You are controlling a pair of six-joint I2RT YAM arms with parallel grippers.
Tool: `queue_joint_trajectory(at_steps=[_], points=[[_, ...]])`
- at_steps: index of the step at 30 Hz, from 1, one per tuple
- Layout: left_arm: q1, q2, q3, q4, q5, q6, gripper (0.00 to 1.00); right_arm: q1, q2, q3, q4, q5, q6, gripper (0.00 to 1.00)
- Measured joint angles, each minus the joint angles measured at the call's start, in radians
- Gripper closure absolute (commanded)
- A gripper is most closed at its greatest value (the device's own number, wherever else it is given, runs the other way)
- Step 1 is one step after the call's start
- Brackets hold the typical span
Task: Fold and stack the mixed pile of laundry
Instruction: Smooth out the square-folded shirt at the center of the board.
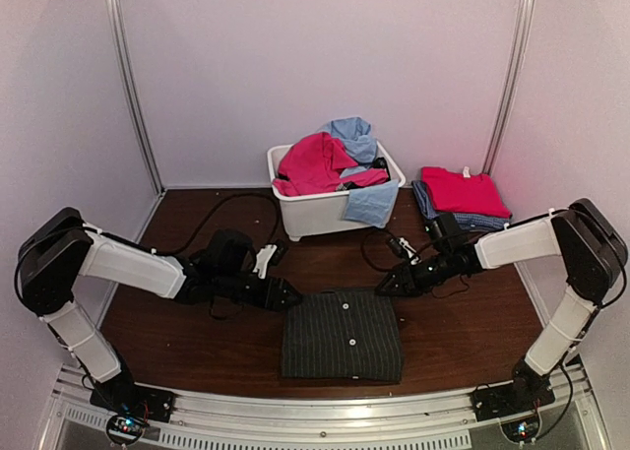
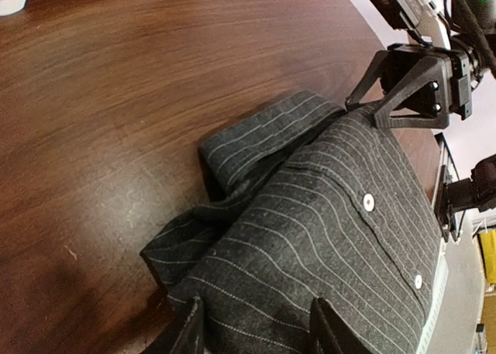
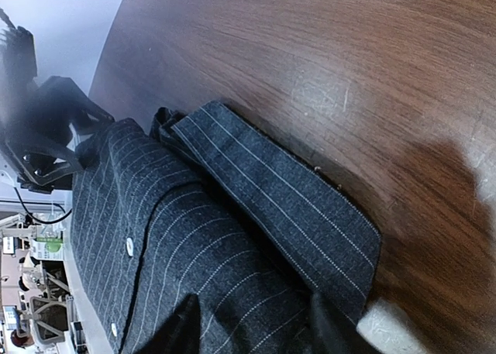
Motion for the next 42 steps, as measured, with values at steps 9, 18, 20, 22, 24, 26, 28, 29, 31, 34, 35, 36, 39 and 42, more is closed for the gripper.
queue_joint_trajectory(at_steps=[9,18,20,22,24,26,28,29,31,34,35,36,39,42], points=[[0.001,-0.007,-0.002,0.051,0.02,-0.013,1.0,0.01,-0.043,0.003,-0.037,0.017,-0.003,1.0],[0.02,-0.009,0.103,-0.001,-0.028,0.078,1.0,-0.022,-0.173,0.002,-0.061,0.096,-0.008,1.0],[0.036,0.03,0.126,0.027,-0.028,0.093,1.0,-0.037,-0.156,0.001,-0.027,0.101,-0.008,1.0],[0.05,0.085,0.156,0.038,-0.029,0.112,1.0,-0.045,-0.109,0.002,0.018,0.124,-0.012,1.0],[0.059,0.156,0.195,0.047,-0.029,0.131,1.0,-0.048,-0.043,0.001,0.053,0.157,-0.013,1.0],[0.061,0.233,0.237,0.059,-0.028,0.146,0.98,-0.05,0.016,-0.006,0.084,0.188,-0.011,1.0],[0.062,0.291,0.264,0.068,-0.022,0.151,0.97,-0.051,0.057,-0.012,0.105,0.211,-0.011,1.0],[0.062,0.315,0.274,0.075,-0.018,0.153,0.98,-0.053,0.071,-0.012,0.114,0.218,-0.01,1.0],[0.064,0.341,0.278,0.083,-0.013,0.153,1.0,-0.056,0.089,-0.011,0.134,0.223,-0.011,1.0],[0.065,0.333,0.272,0.089,-0.011,0.158,1.0,-0.056,0.091,-0.002,0.139,0.224,-0.011,1.0],[0.064,0.325,0.27,0.088,-0.011,0.164,1.0,-0.056,0.089,0.001,0.137,0.225,-0.011,1.0],[0.061,0.31,0.267,0.081,-0.015,0.175,1.0,-0.056,0.082,0.002,0.132,0.224,-0.01,1.0],[0.036,0.235,0.267,0.04,-0.04,0.22,1.0,-0.055,0.006,0.001,0.091,0.227,-0.009,1.0],[0.012,0.153,0.282,0.013,-0.064,0.26,1.0,-0.063,-0.142,0.0,0.044,0.238,-0.012,1.0]])
